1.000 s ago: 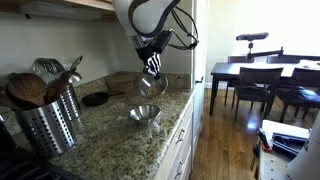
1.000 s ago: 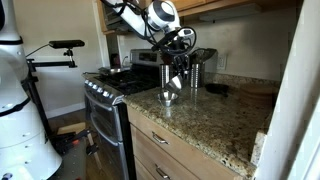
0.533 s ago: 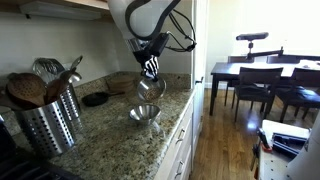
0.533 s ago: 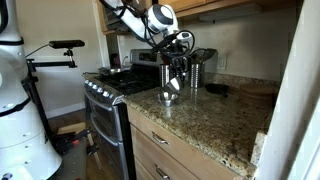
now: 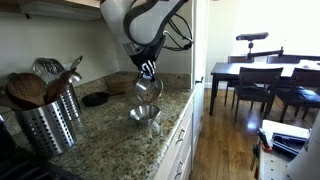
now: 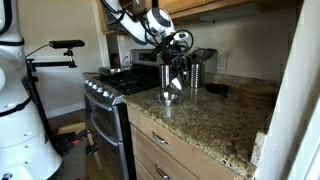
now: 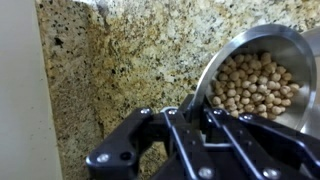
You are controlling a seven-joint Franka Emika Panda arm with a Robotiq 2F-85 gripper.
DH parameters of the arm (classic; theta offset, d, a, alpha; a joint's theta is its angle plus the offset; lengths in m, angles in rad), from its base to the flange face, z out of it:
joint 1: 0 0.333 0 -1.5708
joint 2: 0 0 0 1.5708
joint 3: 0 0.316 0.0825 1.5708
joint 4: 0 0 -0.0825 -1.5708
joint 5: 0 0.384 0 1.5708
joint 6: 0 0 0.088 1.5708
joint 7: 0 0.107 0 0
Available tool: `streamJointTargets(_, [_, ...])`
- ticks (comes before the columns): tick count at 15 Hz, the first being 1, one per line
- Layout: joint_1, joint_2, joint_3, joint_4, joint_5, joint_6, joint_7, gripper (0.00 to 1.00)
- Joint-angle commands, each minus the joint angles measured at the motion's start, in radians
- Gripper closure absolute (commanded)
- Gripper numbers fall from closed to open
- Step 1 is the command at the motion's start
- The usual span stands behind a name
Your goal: Pour the contents in the right silver bowl into the other
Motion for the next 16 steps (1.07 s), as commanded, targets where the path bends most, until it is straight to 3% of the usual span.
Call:
streamJointTargets(1, [0.023,0.009,0.001,0.019,-0.067,-0.023,0.073,0.94])
streamJointTargets(16, [0.056,-0.02,0.022,-0.013,-0.206,-0.03,0.237,0.94])
